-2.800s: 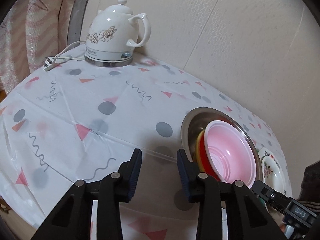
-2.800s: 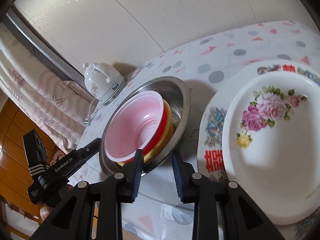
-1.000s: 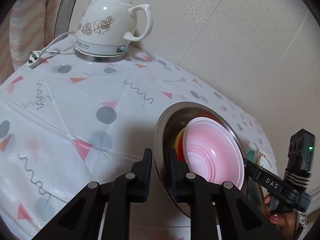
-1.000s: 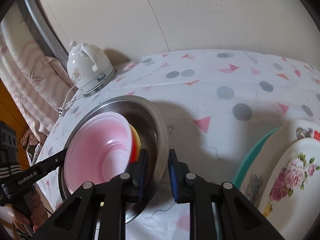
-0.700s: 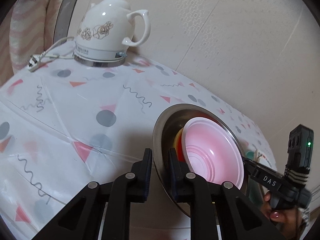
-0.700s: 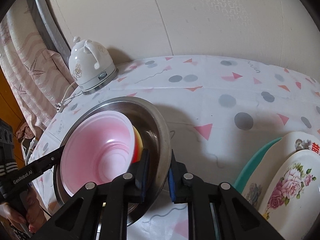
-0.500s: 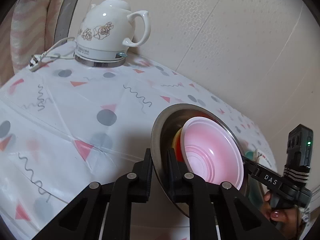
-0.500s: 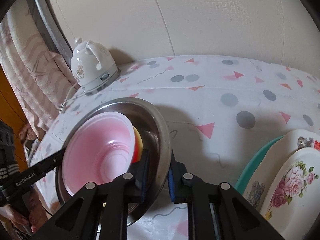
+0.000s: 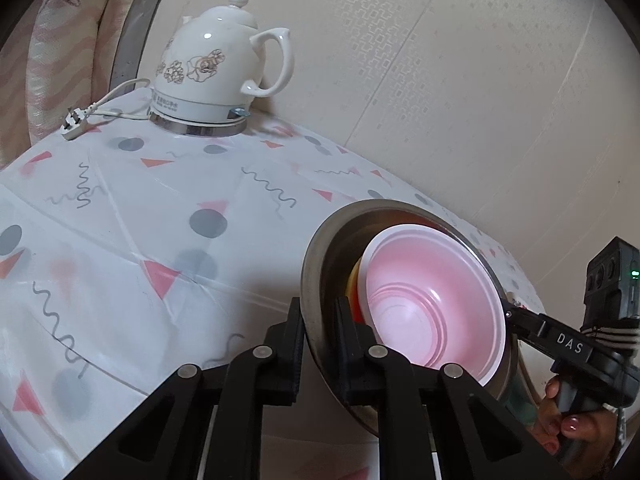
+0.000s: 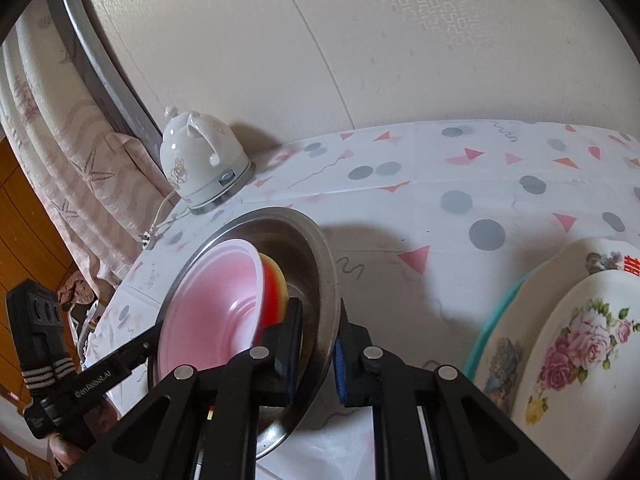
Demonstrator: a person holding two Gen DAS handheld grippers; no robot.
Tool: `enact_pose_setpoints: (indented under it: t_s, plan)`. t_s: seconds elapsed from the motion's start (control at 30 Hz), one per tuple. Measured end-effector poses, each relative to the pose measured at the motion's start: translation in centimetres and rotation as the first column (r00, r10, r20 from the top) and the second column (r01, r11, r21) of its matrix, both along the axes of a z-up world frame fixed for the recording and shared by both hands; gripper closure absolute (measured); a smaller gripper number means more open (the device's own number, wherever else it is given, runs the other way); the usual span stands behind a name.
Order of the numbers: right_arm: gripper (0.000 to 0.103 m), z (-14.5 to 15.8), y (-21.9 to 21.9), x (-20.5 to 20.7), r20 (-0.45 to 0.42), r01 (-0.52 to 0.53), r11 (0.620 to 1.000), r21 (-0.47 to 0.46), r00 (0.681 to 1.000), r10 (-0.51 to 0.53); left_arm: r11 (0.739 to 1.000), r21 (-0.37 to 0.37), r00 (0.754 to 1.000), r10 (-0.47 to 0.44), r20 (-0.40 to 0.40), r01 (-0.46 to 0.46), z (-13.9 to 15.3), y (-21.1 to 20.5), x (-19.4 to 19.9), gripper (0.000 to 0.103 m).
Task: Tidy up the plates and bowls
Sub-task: 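Lift the nested steel bowl with both grippers and carry it over the floral plate stack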
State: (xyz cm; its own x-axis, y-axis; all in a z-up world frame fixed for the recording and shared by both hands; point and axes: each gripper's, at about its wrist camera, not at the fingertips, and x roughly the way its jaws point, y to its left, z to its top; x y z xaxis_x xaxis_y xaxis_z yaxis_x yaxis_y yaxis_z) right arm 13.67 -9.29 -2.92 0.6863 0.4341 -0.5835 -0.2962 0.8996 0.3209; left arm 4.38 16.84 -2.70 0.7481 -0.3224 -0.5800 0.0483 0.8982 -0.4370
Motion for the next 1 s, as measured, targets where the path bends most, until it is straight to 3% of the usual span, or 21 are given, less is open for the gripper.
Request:
enact_pose_setpoints:
  t_s: [0.37, 1.0]
  plan:
    - [0.089, 1.2, -2.9, -2.1, 0.040, 0.037, 0.999, 0.040, 0.998, -0.038, 0.998, -0.026, 0.997, -0.057, 0.043, 0.059, 1.2, -2.2, -0.8, 0.089]
    - [0.089, 3.0, -11.5, -6.0, 0.090, 0.206, 0.974, 0.090, 0.973, -0.214, 0.971, -0.024, 0.968, -0.234, 0.091, 0.237, 4.1, -10.9, 0.2, 0.089]
